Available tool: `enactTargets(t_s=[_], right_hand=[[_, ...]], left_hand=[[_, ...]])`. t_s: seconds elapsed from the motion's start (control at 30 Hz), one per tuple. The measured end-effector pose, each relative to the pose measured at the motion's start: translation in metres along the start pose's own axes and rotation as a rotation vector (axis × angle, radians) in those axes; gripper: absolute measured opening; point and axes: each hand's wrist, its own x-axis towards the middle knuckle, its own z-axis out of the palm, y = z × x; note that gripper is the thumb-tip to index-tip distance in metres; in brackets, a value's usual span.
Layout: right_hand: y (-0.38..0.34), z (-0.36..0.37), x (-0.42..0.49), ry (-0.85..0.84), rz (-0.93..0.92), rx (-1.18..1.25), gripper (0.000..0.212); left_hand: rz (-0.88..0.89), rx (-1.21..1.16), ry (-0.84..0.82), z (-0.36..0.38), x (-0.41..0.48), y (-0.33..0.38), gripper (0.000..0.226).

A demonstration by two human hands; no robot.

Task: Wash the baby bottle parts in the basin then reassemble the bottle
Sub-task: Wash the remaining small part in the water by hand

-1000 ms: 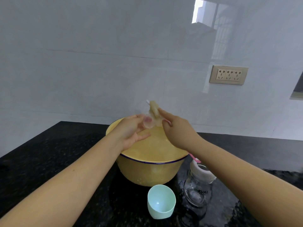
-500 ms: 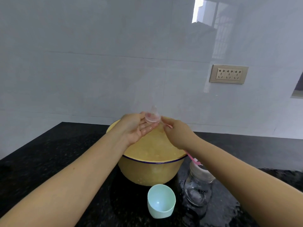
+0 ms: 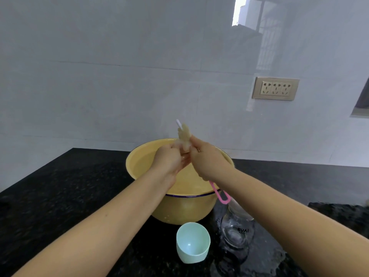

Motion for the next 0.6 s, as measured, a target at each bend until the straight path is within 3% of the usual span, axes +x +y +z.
enactTargets(t_s=[0.13, 0.33, 0.43, 0.6], right_hand=[[0.009, -0.001, 0.005, -0.017, -0.037, -0.231, 0.058], [0.020, 0.002, 0.008, -0.057, -0.029, -0.411, 0.066], [0.023, 0.005, 0.011, -0.060, -0.037, -0.479, 0.068], [0.026, -0.006, 0.011, 0.076, -0.019, -0.436, 0.057]], left_hand=[[0.097, 0.364, -0.024, -0.009, 0.000, 0.001, 0.026], [0.128, 0.693, -0.156, -0.018, -0.005, 0.006, 0.033], [0.092, 0.739, -0.187, -0.023, -0.004, 0.009, 0.033], [-0.046, 0.586, -0.123, -0.035, 0.006, 0.012, 0.029]])
